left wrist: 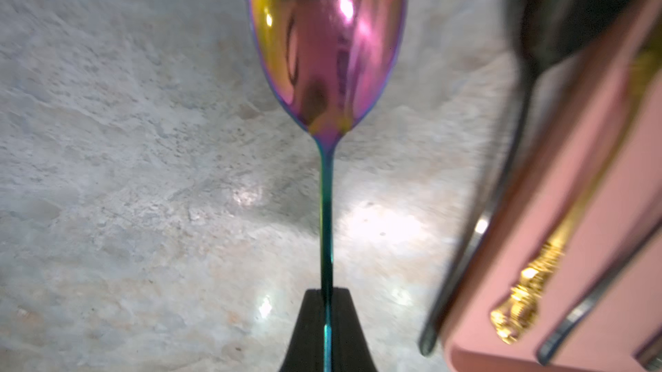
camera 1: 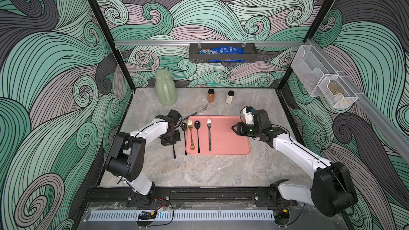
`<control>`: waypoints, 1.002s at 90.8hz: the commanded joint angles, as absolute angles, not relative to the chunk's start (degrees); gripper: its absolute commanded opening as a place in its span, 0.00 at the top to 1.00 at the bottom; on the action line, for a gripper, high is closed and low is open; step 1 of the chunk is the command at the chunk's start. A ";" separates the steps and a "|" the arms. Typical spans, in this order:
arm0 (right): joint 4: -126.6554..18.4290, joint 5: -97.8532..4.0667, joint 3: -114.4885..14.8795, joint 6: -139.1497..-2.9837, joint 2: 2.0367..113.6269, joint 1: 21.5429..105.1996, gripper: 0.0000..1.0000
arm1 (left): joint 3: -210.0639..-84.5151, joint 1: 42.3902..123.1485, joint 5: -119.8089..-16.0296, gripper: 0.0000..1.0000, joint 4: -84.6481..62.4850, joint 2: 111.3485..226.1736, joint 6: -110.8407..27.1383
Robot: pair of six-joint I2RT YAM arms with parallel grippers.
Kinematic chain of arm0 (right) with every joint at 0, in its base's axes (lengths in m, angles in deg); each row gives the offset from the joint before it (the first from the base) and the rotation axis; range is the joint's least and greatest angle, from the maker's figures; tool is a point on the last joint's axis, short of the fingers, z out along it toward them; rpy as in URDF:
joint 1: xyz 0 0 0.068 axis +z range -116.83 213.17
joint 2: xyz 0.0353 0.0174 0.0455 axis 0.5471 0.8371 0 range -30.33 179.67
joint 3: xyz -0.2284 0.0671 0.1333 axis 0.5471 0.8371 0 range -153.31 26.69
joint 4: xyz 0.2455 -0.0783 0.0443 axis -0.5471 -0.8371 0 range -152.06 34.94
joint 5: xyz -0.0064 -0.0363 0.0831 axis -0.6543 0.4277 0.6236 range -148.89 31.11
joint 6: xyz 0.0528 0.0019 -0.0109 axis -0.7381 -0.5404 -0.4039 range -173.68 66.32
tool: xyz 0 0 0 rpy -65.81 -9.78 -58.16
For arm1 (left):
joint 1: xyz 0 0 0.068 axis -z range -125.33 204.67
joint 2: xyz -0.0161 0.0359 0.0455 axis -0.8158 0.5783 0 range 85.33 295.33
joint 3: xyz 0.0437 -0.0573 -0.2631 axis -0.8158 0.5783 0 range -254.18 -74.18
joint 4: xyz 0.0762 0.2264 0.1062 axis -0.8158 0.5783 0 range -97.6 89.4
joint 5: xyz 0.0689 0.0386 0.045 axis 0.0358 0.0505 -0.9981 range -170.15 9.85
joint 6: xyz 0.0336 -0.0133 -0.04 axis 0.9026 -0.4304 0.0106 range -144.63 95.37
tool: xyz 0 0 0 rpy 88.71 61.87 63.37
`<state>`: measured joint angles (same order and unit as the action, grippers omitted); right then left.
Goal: Set the spoon and fork side by side
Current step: Pick up the spoon from the center of the board, then place the spoon on the tray.
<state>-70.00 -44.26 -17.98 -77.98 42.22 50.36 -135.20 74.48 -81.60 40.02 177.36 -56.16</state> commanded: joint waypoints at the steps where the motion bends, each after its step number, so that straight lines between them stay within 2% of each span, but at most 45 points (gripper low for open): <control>1: -71.64 -44.37 -17.35 -76.05 40.26 48.25 0.54 | -142.76 77.96 -80.24 1.00 47.05 175.41 -58.14; 21: -72.19 -43.58 -15.83 -76.07 37.96 43.67 0.55 | -154.32 87.41 -81.10 1.00 47.97 179.84 -62.07; 51: -72.10 -44.05 -14.38 -77.41 35.54 40.72 0.56 | -170.98 99.64 -82.93 1.00 46.54 197.37 -68.40; 68: -72.07 -43.23 -14.14 -77.04 35.51 39.88 0.55 | -178.14 102.69 -84.63 0.99 46.06 206.03 -70.92; 91: -71.20 -42.01 -14.27 -76.88 34.55 38.89 0.55 | -178.42 103.63 -86.86 0.99 42.62 210.81 -73.10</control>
<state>-71.58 -43.34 -14.74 -76.99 35.64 39.50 -176.44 103.60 -84.49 43.47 208.68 -71.13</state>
